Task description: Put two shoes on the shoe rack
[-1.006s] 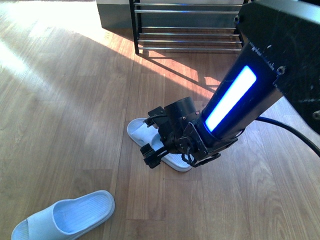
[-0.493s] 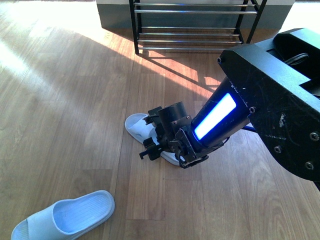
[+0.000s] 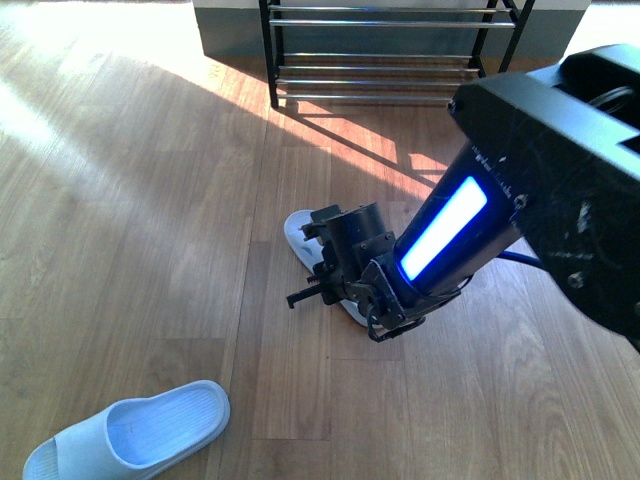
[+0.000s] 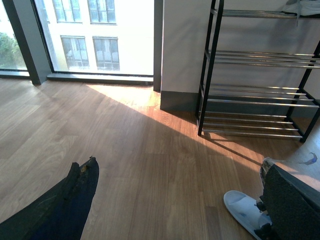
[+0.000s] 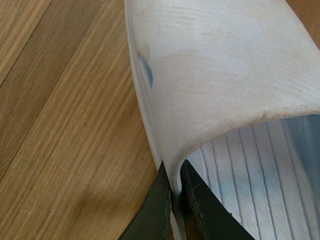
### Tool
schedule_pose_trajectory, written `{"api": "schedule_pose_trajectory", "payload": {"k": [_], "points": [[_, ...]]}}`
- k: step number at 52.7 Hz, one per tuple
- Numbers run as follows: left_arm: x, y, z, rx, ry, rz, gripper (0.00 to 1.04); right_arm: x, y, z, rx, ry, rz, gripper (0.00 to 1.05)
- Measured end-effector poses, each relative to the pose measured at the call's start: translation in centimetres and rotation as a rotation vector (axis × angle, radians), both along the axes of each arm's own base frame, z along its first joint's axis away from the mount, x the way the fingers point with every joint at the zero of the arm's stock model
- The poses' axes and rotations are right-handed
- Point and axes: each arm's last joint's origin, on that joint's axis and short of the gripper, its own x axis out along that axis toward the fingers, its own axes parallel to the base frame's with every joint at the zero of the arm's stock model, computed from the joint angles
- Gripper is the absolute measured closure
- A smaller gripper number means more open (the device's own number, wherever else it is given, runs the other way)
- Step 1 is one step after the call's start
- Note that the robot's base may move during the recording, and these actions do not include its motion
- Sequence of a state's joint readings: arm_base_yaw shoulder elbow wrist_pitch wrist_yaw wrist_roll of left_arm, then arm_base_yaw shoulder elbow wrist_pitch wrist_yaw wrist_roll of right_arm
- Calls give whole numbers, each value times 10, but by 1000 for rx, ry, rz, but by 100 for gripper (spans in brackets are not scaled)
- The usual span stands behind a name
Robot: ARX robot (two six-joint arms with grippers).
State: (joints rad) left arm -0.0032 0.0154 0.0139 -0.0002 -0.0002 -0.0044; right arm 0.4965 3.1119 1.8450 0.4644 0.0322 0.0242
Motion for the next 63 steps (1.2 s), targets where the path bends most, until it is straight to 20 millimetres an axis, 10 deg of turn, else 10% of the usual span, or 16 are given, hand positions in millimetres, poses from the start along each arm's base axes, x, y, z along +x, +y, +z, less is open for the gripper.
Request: {"api": "schedule_pose_trajectory", "payload": {"k": [12, 25, 35, 36, 40, 47, 63], "points": [[0, 0, 0, 0, 0, 0, 9, -2, -33, 40, 79, -36, -143, 103], [0, 0, 0, 0, 0, 0, 9, -17, -105, 136, 154, -180, -331, 103], [0, 0, 0, 0, 0, 0, 9, -71, -164, 214, 174, -260, -431, 103], [0, 0, 0, 0, 0, 0, 9, -108, -184, 247, 192, -278, -449, 103], [0, 0, 0, 0, 0, 0, 9, -138, -196, 270, 203, -305, -458, 103], [0, 0, 0, 0, 0, 0, 9, -183, -205, 295, 237, -362, -422, 103], [0, 0, 0, 0, 0, 0, 9, -185, -205, 298, 241, -371, -418, 103]]}}
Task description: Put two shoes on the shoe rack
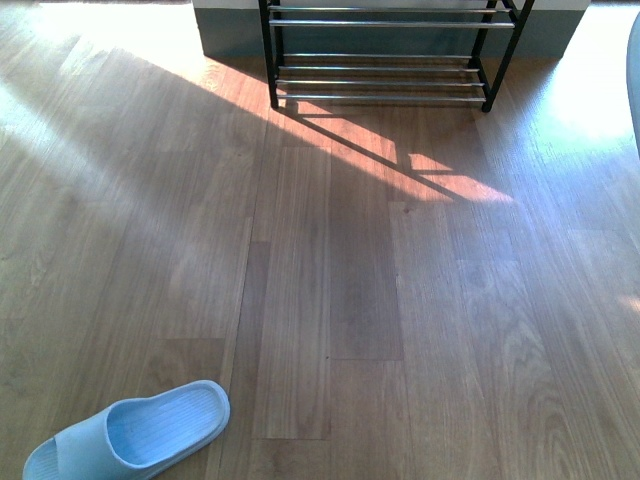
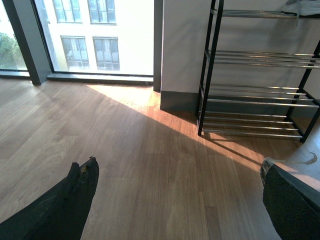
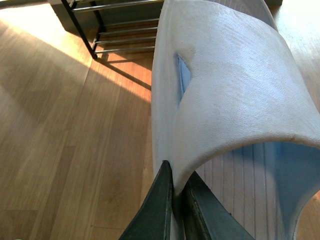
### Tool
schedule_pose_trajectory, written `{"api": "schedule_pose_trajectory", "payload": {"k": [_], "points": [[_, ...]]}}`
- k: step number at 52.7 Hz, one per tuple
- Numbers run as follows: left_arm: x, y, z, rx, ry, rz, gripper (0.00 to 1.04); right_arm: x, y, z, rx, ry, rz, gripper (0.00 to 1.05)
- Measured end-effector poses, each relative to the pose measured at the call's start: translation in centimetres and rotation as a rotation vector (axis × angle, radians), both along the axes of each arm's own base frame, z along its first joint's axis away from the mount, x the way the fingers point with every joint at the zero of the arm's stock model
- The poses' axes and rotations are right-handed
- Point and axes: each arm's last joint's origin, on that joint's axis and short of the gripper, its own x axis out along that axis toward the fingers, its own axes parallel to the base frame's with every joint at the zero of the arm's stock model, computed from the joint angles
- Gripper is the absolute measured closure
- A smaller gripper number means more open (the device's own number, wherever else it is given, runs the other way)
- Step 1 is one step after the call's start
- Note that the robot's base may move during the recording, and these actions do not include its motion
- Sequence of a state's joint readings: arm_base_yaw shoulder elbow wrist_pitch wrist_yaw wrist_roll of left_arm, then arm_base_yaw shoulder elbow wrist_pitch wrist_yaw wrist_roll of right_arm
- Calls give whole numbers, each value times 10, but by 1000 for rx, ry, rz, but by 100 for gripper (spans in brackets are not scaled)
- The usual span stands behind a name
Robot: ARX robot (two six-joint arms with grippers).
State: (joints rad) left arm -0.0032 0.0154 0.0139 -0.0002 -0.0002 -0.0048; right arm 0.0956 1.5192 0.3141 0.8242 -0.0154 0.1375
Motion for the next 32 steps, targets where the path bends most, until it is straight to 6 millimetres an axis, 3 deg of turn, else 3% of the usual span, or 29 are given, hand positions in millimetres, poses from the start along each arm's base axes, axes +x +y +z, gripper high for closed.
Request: {"api": "schedule_pose_trajectory", "payload": {"k": [20, 27, 32], "points": [[0, 0, 0, 0, 0, -2, 9, 0, -2, 0, -2, 0, -10, 103], [5, -4, -4, -117, 323, 247, 9, 0, -2, 0, -2, 1, -10, 103], [23, -13, -14, -265, 460, 376, 9, 0, -1, 0, -1, 1, -4, 103]]}}
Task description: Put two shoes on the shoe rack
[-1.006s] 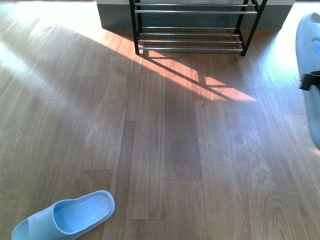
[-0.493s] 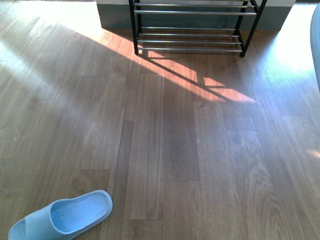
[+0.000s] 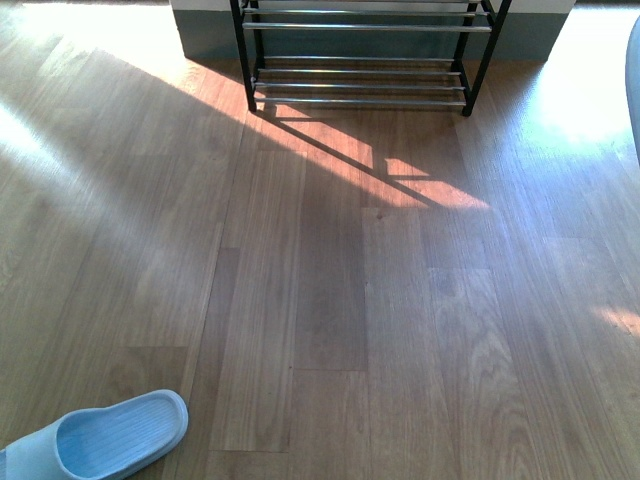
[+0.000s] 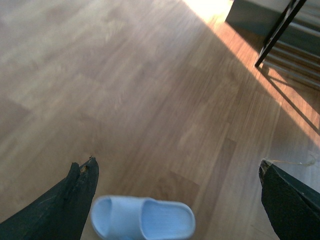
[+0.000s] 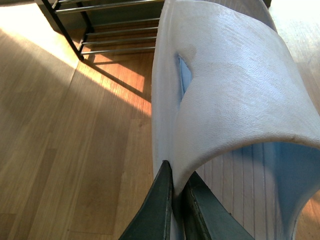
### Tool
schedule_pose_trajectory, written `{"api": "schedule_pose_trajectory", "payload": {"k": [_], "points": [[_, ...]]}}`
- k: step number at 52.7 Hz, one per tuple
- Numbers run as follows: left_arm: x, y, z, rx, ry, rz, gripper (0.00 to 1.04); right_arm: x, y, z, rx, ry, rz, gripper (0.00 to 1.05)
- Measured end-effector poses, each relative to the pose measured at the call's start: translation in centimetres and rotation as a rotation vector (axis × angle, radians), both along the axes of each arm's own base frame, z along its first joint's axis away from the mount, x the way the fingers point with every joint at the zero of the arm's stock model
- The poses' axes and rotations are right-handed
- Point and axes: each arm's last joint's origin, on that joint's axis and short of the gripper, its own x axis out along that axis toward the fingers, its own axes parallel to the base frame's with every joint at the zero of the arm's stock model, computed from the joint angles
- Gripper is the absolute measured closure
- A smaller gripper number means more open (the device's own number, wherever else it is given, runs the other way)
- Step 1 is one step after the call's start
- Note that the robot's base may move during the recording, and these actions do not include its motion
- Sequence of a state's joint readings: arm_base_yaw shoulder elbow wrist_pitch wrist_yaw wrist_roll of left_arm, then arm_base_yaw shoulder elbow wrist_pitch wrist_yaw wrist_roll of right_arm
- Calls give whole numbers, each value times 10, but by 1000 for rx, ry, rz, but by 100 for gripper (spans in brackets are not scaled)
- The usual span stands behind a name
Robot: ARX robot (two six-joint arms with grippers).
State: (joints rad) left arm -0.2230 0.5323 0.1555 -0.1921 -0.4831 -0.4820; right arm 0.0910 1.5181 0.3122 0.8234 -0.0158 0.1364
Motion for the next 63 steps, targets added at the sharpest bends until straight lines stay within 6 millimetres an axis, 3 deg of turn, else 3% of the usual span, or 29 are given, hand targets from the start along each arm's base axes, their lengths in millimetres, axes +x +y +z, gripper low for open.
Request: {"api": "schedule_pose_trajectory", "payload": {"k": [10, 22, 34, 51, 58, 63], "points": [[57, -13, -37, -300, 124, 176, 9, 0, 0, 0, -1, 0, -1, 103], [94, -22, -103, -377, 340, 296, 9, 0, 0, 0, -1, 0, 0, 103], [104, -25, -172, -383, 555, 450, 9, 0, 0, 0, -1, 0, 0, 103], [100, -13, -273, -362, 784, 686, 9, 0, 0, 0, -1, 0, 0, 103], [100, -5, -296, -388, 810, 738, 9, 0, 0, 0, -1, 0, 0, 103], [113, 3, -312, -412, 779, 766, 9, 0, 0, 0, -1, 0, 0, 103]]}}
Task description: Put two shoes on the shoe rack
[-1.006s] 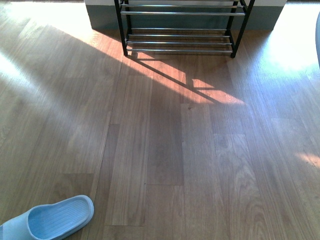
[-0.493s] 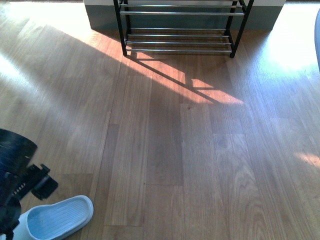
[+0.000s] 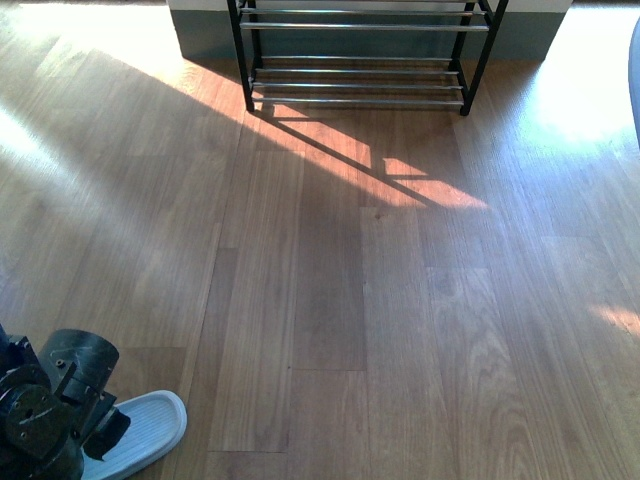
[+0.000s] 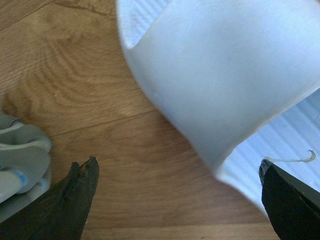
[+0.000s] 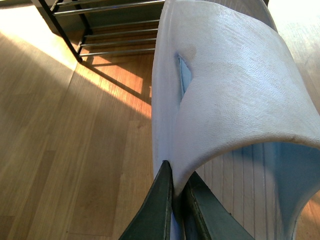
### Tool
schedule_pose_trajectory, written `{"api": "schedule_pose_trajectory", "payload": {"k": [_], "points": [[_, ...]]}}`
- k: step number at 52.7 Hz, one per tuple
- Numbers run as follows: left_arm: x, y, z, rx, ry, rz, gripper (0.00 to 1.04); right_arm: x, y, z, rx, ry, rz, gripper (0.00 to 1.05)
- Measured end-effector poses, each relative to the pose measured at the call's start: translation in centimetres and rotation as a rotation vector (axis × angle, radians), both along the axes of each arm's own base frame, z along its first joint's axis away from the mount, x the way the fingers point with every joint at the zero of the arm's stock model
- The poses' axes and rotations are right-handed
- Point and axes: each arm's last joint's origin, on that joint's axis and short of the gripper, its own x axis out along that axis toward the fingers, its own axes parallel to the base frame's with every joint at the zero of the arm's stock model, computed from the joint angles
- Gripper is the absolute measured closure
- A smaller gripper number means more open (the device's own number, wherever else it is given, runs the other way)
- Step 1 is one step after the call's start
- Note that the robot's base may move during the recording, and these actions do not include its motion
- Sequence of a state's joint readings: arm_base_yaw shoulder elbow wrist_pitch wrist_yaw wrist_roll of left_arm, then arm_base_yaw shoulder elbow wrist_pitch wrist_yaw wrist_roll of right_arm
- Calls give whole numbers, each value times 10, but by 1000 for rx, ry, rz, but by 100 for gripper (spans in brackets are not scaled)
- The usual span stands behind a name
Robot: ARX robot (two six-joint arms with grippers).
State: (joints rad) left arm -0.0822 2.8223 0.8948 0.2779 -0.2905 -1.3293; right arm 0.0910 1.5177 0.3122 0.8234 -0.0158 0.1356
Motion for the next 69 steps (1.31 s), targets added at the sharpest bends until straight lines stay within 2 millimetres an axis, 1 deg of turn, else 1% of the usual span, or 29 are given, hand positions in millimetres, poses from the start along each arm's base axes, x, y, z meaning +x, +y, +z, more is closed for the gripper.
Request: {"api": "schedule_pose_trajectory", "payload": {"k": [6, 11, 14, 16, 20, 22, 23, 25, 26, 30, 37, 39, 40, 42, 43, 45, 46, 48, 50, 51, 53, 57, 59, 60, 62, 63, 66, 69], "points": [[18, 3, -14, -2, -3, 18, 9, 0, 0, 0, 0, 0, -1, 103], [19, 2, -24, -7, 8, 20, 9, 0, 0, 0, 0, 0, 0, 103], [19, 1, -26, -4, 21, 19, 11, 0, 0, 0, 0, 0, 0, 103], [20, -2, -26, -1, 31, 14, 16, 0, 0, 0, 0, 0, 0, 103], [24, -9, -30, 21, 42, 16, 31, 0, 0, 0, 0, 0, 0, 103], [24, -9, -31, 27, 46, 14, 33, 0, 0, 0, 0, 0, 0, 103], [24, -10, -32, 32, 49, 12, 37, 0, 0, 0, 0, 0, 0, 103], [23, -11, -33, 34, 58, 11, 40, 0, 0, 0, 0, 0, 0, 103], [21, -11, -34, 36, 71, 17, 46, 0, 0, 0, 0, 0, 0, 103], [18, -10, -36, 41, 93, 25, 60, 0, 0, 0, 0, 0, 0, 103], [18, -8, -38, 48, 111, 34, 84, 0, 0, 0, 0, 0, 0, 103], [18, -8, -38, 52, 110, 33, 87, 0, 0, 0, 0, 0, 0, 103], [18, -8, -38, 56, 109, 30, 91, 0, 0, 0, 0, 0, -1, 103], [19, -8, -38, 60, 107, 28, 93, 0, 0, 0, 0, 0, -1, 103], [19, -8, -36, 67, 101, 22, 97, 0, 0, 0, 0, 0, 0, 103], [20, -7, -35, 71, 96, 13, 100, 0, 0, 0, 0, 0, 0, 103], [22, -7, -33, 79, 87, 0, 103, 0, 0, 0, 0, 0, 0, 103], [25, -7, -30, 87, 77, -11, 103, 0, 0, 0, 0, 0, 0, 103], [30, -7, -24, 108, 58, -49, 103, 0, 0, 0, 0, 0, 0, 103], [35, -7, -17, 124, 33, -71, 103, 0, 0, 0, 0, 0, 0, 103], [39, -8, -12, 137, 15, -91, 103, 0, 0, 0, 0, 0, 0, 103], [57, -9, 14, 209, -69, -190, 103, 0, 0, 0, 0, 0, 0, 103], [70, -8, 39, 254, -146, -244, 103, 0, 0, 0, 0, 0, 0, 103], [74, -7, 48, 261, -165, -272, 103, 0, 0, 0, 0, 0, 0, 103], [82, -6, 74, 267, -231, -319, 103, 0, 0, 0, 0, 0, 0, 103], [87, -5, 95, 278, -292, -361, 103, 0, 0, 0, 0, 0, -1, 103], [87, -2, 136, 337, -380, -453, 103, 0, 0, 0, 0, 0, 0, 103], [79, 0, 171, 396, -449, -532, 103, 0, 0, 0, 0, 0, 0, 103]]}}
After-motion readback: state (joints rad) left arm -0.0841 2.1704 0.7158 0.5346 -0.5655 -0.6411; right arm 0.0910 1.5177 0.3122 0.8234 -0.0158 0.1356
